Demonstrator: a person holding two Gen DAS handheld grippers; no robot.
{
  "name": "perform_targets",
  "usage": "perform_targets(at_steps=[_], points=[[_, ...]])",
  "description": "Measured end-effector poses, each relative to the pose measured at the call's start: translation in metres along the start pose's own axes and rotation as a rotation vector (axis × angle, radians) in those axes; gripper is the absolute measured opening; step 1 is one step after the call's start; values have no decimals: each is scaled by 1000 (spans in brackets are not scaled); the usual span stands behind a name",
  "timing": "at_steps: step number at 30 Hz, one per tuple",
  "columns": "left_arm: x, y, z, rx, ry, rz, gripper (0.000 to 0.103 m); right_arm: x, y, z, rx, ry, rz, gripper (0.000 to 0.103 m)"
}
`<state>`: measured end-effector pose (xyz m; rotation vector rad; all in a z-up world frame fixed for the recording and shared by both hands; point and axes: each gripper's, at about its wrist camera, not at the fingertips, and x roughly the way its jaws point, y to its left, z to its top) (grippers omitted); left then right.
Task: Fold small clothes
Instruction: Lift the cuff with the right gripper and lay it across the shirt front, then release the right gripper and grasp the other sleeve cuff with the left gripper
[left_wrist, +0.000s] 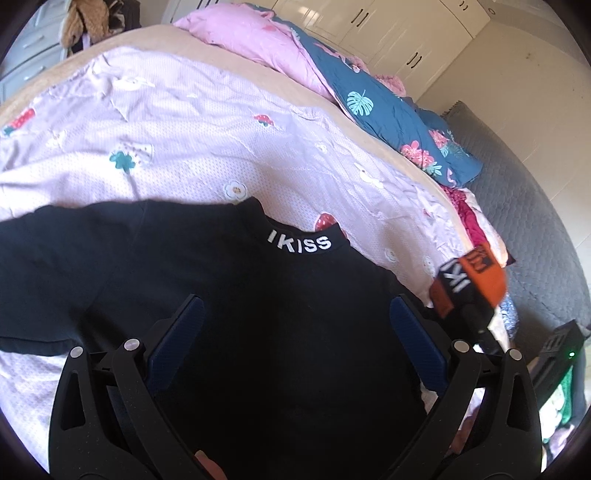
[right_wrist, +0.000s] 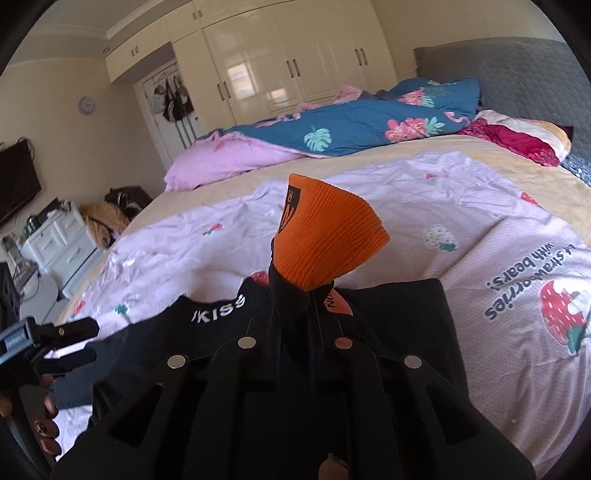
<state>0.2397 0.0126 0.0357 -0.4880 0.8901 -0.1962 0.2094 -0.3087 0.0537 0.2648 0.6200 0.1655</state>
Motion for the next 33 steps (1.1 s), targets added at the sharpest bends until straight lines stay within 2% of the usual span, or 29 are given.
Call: perform_targets(at_steps=[4, 7, 10, 14, 18, 20, 22, 25, 28, 31, 32, 33], points=[[9, 6, -2, -30, 29, -39, 95, 13, 15, -9, -60, 41, 22, 12], [14, 11, -4, -51, 43, -46, 95, 26, 25, -19, -78, 95, 79, 14], [23, 17, -7, -74, 67, -71, 95, 38, 35, -28, -82, 149, 124, 26], [35, 23, -10, -97, 93, -95, 95, 39, 44, -33, -89, 191, 237, 46], [48, 21, -17, -79, 129, -121, 93, 33, 27, -23, -23, 186, 268, 48], [57, 14, -24, -54, 164, -119, 85, 31, 14, -19, 13, 177, 242, 48], [67, 7, -32, -29, 207, -134, 70, 30, 1, -17, 38, 170, 206, 48], [84, -4, -44, -1, 256, -157, 54, 29, -18, -14, 75, 165, 138, 49], [99, -9, -53, 5, 294, -156, 53, 29, -30, -14, 112, 162, 113, 50], [108, -14, -57, 13, 288, -137, 53, 30, -35, -14, 133, 155, 102, 50], [109, -17, -58, 32, 274, -122, 48, 29, -38, -13, 141, 150, 97, 50], [109, -20, -58, 45, 262, -108, 25, 29, -38, -13, 144, 149, 97, 50]])
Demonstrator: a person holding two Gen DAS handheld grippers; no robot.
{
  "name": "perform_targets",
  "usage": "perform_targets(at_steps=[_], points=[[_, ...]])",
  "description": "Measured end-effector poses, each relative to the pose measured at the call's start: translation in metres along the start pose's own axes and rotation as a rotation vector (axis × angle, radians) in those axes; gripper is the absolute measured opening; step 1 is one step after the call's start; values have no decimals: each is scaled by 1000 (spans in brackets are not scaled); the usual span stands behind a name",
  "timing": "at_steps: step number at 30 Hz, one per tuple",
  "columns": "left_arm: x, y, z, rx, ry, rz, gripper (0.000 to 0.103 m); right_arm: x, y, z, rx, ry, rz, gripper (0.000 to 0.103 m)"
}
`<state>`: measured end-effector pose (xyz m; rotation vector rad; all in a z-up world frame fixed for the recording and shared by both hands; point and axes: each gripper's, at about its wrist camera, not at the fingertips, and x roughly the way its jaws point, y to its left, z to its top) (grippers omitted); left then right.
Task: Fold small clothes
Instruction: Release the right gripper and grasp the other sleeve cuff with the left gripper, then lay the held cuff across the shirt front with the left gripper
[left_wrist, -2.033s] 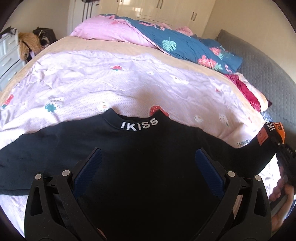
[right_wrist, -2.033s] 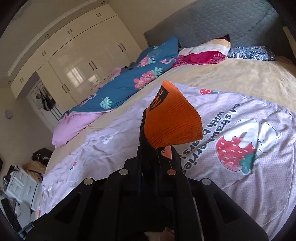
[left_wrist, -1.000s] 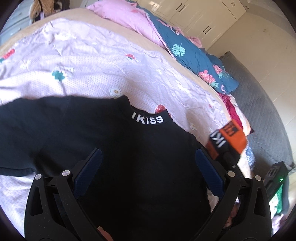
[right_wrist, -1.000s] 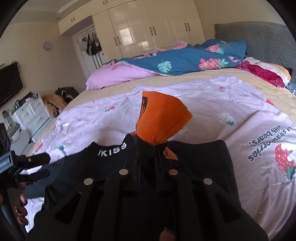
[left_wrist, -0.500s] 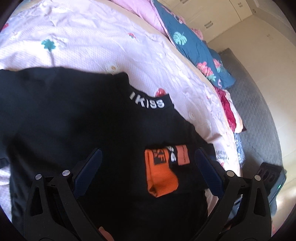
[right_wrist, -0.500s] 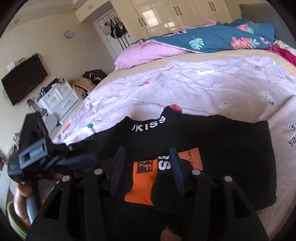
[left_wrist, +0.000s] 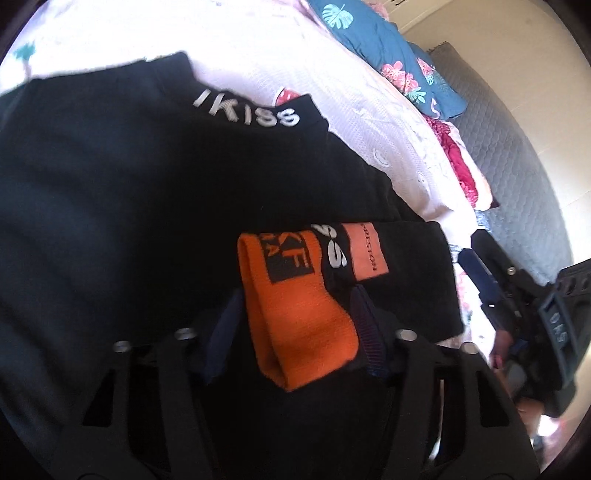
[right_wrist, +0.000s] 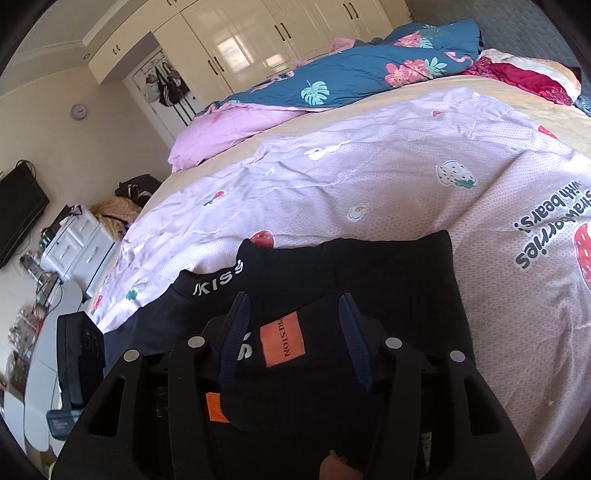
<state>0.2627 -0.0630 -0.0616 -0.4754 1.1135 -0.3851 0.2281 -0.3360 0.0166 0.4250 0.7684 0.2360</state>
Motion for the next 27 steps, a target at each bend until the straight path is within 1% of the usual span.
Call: perform_targets(at_steps=[1, 3, 6, 8, 10, 13, 17, 19, 22, 25, 27], points=[[2, -3, 0, 20, -10, 6, 6, -1, -2, 1, 3, -3, -1, 50], [2, -5, 0, 26, -15, -6, 6, -3, -4, 2, 6, -10, -8, 50], [-11, -13, 3, 65, -51, -13, 5, -9, -11, 6, 19, -30, -24, 50], [-30, -19, 6, 78, -93, -49, 5, -17, -16, 10, 15, -67, -78, 50], [-47, -27, 8, 102, -139, -66, 5, -25, -18, 12, -9, -106, -133, 50], [-75, -38, 9, 139, -210, -78, 4, -31, -24, 14, -7, -138, -165, 50], [-109, -46, 10, 152, -282, -124, 4, -36, -28, 15, -22, -165, -216, 50], [-124, -53, 14, 162, -330, -126, 4, -37, -28, 15, -36, -173, -231, 50], [-146, -57, 19, 162, -393, -130, 4, -37, -28, 15, -32, -168, -220, 50], [-156, -55, 20, 155, -429, -110, 4, -35, -28, 15, -37, -165, -229, 50], [-162, -49, 16, 142, -435, -100, 4, -34, -27, 15, -43, -167, -238, 50]])
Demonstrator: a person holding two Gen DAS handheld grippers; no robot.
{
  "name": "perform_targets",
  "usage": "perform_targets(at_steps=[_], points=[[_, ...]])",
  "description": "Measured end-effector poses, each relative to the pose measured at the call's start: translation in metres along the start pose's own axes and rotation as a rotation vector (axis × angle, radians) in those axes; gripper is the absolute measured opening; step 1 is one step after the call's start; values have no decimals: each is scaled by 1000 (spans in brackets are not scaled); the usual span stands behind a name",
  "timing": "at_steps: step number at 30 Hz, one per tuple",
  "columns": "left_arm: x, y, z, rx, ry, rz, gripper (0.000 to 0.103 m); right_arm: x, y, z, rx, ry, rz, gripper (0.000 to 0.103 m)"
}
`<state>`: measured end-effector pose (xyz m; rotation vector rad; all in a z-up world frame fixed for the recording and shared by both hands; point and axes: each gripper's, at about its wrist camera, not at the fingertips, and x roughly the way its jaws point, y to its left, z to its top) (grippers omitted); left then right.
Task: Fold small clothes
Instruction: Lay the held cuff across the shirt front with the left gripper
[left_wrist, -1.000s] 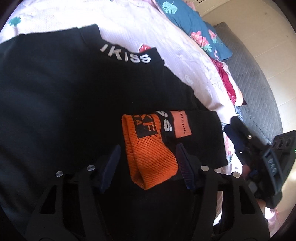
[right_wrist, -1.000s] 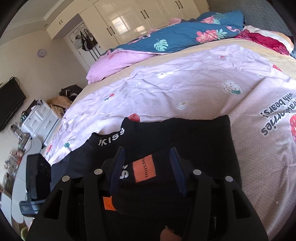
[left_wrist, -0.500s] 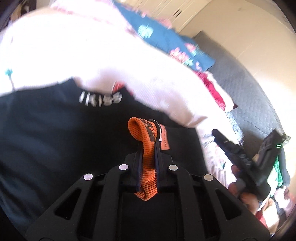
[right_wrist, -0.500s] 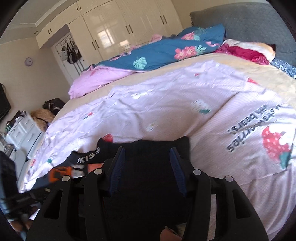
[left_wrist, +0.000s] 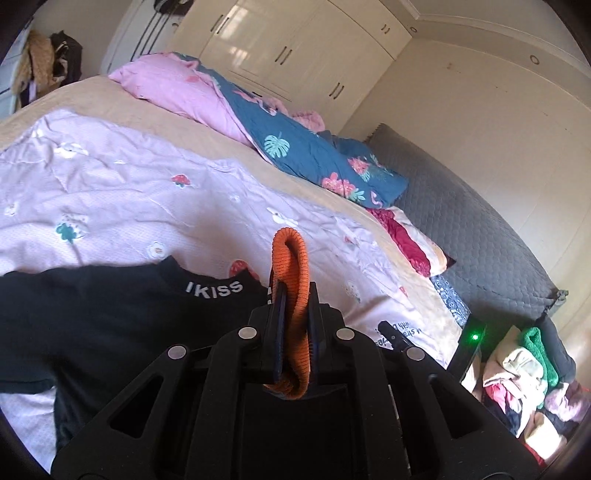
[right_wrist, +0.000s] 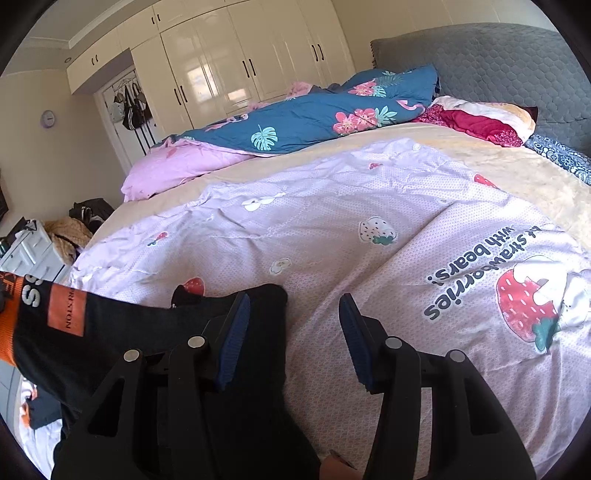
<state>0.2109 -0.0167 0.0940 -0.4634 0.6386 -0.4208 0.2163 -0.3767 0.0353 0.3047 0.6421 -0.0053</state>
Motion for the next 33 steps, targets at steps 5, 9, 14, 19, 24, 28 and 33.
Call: perform_targets(at_steps=[5, 9, 14, 19, 24, 28, 33], points=[[-8, 17, -2, -22, -2, 54, 4, 3, 4, -1, -6, 18, 23, 50], [-9, 32, -7, -43, 17, 91, 4, 8, 6, -3, -4, 57, 60, 50], [-7, 53, -18, -77, 56, 133, 4, 15, 14, -10, -16, 109, 79, 50], [-1, 78, -31, -126, 111, 163, 4, 13, 28, -13, -44, 122, 119, 50], [0, 91, -33, -154, 129, 192, 5, 14, 46, -19, -121, 139, 125, 50], [-3, 93, -32, -151, 119, 213, 7, 18, 57, -25, -157, 165, 136, 50], [-9, 89, -29, -106, 84, 278, 7, 19, 68, -31, -201, 175, 146, 50]])
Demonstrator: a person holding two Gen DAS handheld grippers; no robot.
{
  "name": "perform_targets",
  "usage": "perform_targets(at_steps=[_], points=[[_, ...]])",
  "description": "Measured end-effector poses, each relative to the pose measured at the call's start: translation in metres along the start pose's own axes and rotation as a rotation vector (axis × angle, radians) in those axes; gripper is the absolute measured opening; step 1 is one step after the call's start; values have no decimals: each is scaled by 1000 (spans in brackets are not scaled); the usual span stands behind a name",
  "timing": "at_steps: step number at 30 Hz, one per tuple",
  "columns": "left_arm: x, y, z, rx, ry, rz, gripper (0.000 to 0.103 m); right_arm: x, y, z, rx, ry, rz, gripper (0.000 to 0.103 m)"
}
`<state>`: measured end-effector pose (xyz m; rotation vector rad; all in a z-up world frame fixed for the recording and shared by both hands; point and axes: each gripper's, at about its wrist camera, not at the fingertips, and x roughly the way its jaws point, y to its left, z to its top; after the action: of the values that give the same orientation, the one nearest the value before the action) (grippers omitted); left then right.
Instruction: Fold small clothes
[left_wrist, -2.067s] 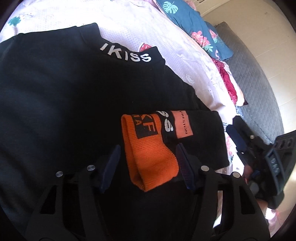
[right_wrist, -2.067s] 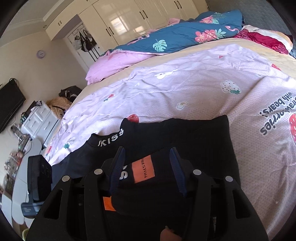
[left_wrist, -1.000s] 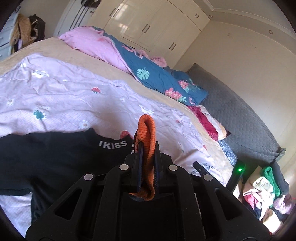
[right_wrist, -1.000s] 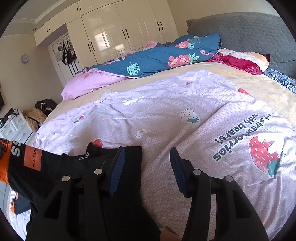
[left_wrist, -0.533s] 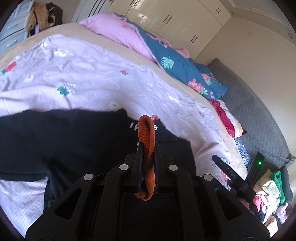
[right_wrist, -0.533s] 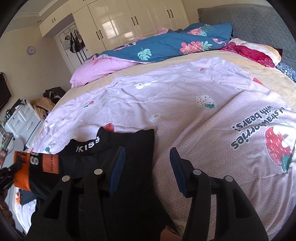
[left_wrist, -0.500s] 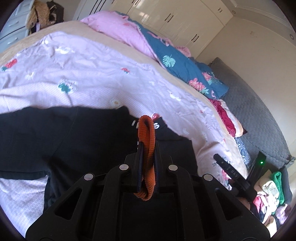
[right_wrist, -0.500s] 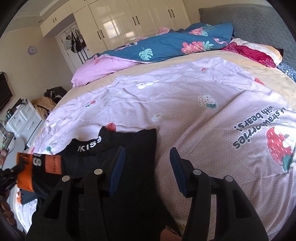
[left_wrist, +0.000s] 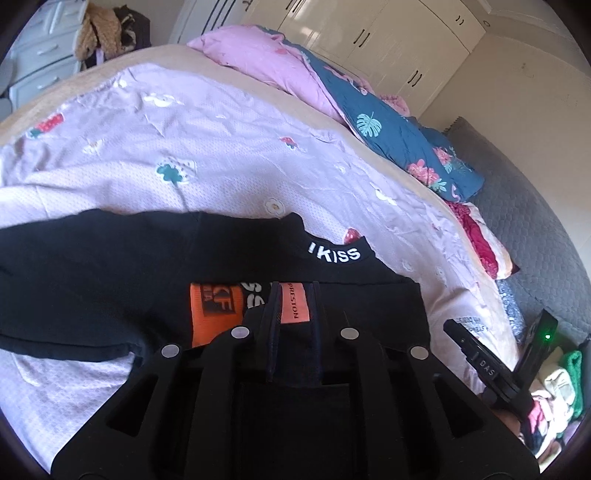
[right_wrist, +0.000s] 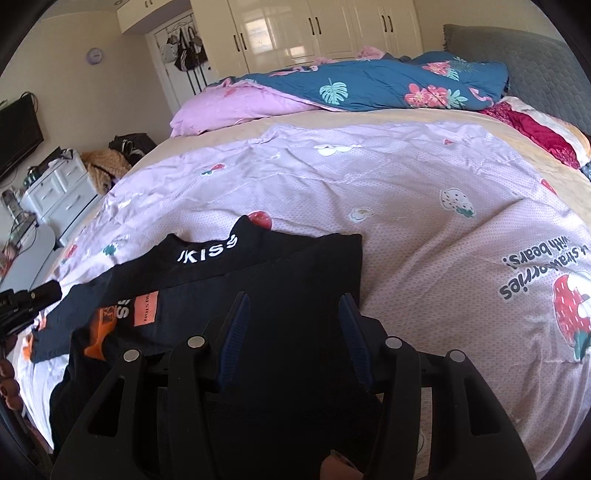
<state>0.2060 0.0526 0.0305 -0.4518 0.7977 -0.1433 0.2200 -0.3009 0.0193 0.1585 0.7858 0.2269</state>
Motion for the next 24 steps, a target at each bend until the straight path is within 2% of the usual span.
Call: perform_targets(at_steps=[6, 10, 13, 15, 19, 21, 24], points=[[23, -4, -10, 22, 76, 18, 13, 7, 15, -4, -28, 28, 41, 50], [43, -2, -24, 36, 143, 64, 24, 11, 29, -9, -71, 47, 57, 51], [58, 2, -38, 60, 194, 117, 28, 16, 37, -13, -104, 65, 59, 55], [66, 8, -44, 52, 223, 133, 28, 22, 39, -16, -120, 84, 52, 55], [66, 16, -50, 39, 227, 130, 28, 32, 41, -21, -141, 131, 48, 58], [63, 18, -50, 34, 221, 129, 28, 38, 42, -25, -158, 165, 19, 70], [58, 25, -52, -4, 211, 117, 28, 56, 39, -35, -194, 248, -87, 70]])
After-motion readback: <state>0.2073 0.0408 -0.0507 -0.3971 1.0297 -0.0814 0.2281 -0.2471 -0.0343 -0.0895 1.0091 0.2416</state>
